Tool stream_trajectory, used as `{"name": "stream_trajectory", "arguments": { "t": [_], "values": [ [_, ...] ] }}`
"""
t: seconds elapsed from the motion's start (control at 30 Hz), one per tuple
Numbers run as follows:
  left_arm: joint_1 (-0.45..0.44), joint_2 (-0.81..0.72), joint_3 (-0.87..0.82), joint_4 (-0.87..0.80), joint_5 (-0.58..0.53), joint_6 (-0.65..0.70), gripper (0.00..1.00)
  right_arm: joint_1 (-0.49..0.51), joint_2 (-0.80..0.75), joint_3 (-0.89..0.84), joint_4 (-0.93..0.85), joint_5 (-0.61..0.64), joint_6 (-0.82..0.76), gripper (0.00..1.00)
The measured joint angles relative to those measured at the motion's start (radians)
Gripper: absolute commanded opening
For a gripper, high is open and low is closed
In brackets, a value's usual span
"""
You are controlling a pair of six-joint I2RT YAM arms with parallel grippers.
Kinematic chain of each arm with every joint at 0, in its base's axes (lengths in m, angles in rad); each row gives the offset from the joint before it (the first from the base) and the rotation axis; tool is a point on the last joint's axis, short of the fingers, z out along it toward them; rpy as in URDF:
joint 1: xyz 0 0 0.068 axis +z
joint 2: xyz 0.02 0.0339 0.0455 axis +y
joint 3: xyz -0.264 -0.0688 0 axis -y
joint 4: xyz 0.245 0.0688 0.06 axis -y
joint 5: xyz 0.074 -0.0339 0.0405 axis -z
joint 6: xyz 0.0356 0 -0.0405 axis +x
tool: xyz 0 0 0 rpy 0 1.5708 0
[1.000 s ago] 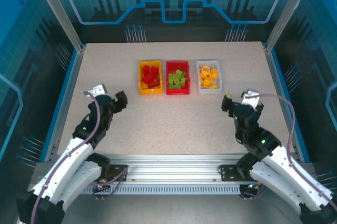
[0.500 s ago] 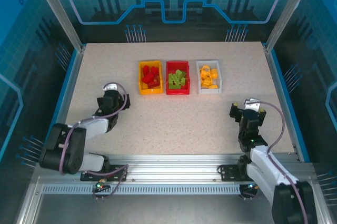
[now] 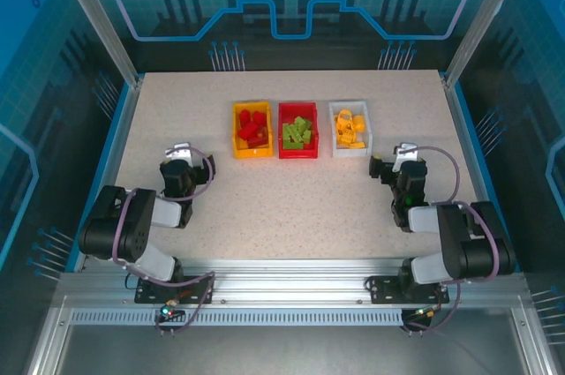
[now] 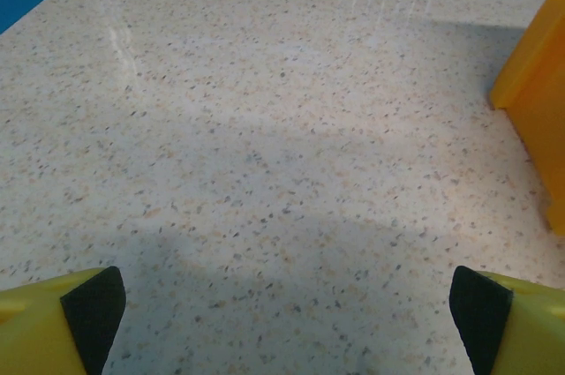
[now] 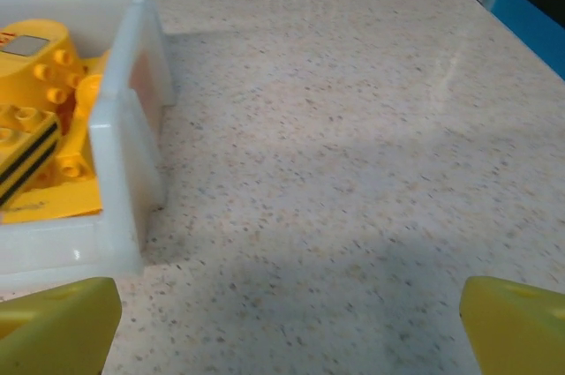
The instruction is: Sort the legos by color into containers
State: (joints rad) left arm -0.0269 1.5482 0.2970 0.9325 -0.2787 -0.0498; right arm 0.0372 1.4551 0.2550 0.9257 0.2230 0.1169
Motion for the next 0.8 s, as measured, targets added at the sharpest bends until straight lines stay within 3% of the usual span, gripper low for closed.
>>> {"name": "stream_trajectory", "arguments": {
  "t": [0.37,0.8],
  "values": [
    [0.000,0.000,0.055,-0.003,0.034,0.000,0.99,0.008,0.032,0.139,-0.081,-0.074,-0.055,1.00],
    [0.000,0.000,0.055,-0.003,0.034,0.000,0.99,0.023,0.037,0.143,-0.133,-0.071,-0.080,1.00]
  ]
}}
